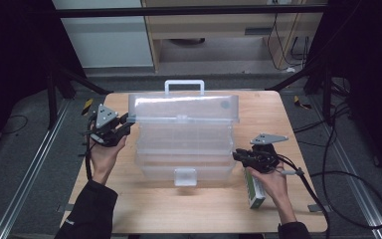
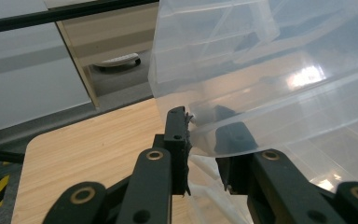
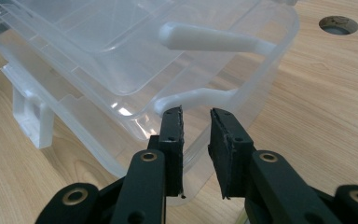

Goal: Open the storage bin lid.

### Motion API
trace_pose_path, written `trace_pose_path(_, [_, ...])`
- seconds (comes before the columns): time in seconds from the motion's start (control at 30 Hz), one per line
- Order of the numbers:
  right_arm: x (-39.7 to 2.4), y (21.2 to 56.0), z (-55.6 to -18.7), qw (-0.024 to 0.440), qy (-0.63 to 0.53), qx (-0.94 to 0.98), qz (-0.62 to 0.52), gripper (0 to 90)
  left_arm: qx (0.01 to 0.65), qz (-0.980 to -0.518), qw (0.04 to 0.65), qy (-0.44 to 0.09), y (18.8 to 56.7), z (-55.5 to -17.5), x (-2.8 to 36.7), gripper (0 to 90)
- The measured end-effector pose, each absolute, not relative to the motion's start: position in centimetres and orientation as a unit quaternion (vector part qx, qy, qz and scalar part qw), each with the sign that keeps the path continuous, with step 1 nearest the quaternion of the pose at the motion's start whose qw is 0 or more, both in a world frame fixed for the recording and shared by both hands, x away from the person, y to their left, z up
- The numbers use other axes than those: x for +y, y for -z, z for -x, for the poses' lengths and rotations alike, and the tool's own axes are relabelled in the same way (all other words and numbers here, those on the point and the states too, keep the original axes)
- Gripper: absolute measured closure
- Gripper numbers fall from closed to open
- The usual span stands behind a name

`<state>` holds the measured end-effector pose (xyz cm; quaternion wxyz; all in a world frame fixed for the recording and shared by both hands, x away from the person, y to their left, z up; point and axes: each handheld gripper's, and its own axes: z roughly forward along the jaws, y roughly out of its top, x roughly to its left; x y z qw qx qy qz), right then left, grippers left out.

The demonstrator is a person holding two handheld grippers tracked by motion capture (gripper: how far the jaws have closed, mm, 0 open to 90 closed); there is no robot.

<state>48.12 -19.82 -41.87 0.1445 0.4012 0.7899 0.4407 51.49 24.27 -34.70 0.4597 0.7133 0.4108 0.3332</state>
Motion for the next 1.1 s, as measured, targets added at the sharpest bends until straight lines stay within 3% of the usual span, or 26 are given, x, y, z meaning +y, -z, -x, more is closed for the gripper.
trace_pose_path(1.1, [-19.6,42.0,-48.2,0.154,-0.439,0.791,-0.397,72.9,0.426,-0.693,0.461,-0.355,32.5,-54.5,23.4,77.7])
